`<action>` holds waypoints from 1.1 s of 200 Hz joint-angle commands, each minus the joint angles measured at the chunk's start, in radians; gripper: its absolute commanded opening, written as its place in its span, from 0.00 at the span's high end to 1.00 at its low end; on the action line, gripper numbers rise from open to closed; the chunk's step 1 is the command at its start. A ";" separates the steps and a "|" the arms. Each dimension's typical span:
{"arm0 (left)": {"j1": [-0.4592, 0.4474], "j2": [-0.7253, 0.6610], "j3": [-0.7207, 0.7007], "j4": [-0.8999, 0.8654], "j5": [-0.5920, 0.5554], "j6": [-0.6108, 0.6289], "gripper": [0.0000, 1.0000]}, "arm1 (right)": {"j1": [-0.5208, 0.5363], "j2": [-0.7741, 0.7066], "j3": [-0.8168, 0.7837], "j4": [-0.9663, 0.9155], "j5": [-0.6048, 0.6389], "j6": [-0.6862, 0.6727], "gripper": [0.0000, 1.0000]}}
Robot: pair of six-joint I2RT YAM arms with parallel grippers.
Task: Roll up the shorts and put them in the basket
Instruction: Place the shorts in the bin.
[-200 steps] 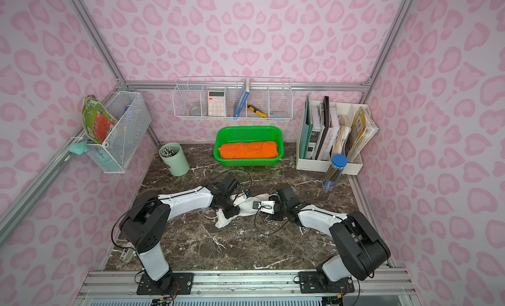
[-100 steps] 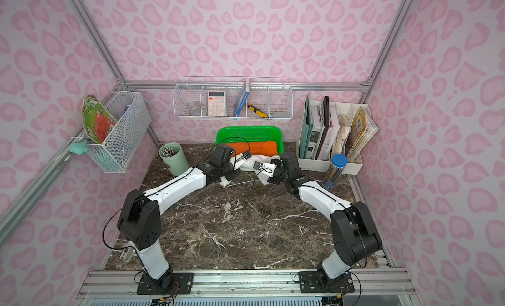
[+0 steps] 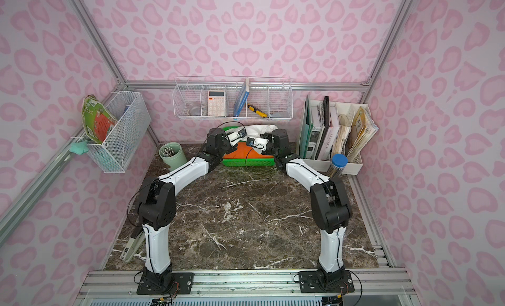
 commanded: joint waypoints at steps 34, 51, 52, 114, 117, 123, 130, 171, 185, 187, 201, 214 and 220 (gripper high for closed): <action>0.072 0.069 -0.052 0.056 -0.015 -0.065 1.00 | -0.025 0.164 0.146 -0.157 0.223 -0.072 1.00; 0.079 0.090 -0.064 0.039 0.002 -0.090 1.00 | -0.034 0.198 0.200 -0.261 0.163 -0.036 1.00; 0.079 0.092 -0.065 0.040 0.002 -0.091 1.00 | -0.035 0.199 0.205 -0.270 0.158 -0.034 1.00; 0.095 0.104 -0.044 -0.105 0.147 -0.198 0.74 | -0.062 0.282 0.403 -0.586 -0.016 0.038 1.00; 0.096 0.103 -0.040 -0.113 0.159 -0.207 0.72 | -0.063 0.282 0.410 -0.597 -0.023 0.042 1.00; 0.098 0.098 -0.033 -0.131 0.183 -0.222 0.68 | -0.066 0.306 0.426 -0.620 -0.038 0.054 1.00; 0.100 0.093 -0.024 -0.153 0.214 -0.240 0.59 | -0.069 0.315 0.439 -0.643 -0.055 0.059 1.00; 0.105 0.031 0.011 -0.243 0.347 -0.360 0.10 | -0.079 0.340 0.497 -0.703 -0.102 0.112 0.96; 0.105 0.002 0.011 -0.279 0.388 -0.393 0.01 | -0.084 0.360 0.539 -0.739 -0.127 0.138 0.89; 0.105 -0.002 0.011 -0.282 0.394 -0.399 0.01 | -0.085 0.363 0.545 -0.744 -0.128 0.142 0.88; 0.105 -0.039 0.001 -0.287 0.430 -0.436 0.01 | -0.085 0.392 0.592 -0.786 -0.125 0.152 0.83; 0.105 -0.074 -0.018 -0.266 0.457 -0.476 0.01 | -0.086 0.420 0.630 -0.817 -0.125 0.158 0.82; 0.106 -0.089 -0.028 -0.256 0.470 -0.501 0.01 | -0.086 0.429 0.638 -0.826 -0.126 0.162 0.81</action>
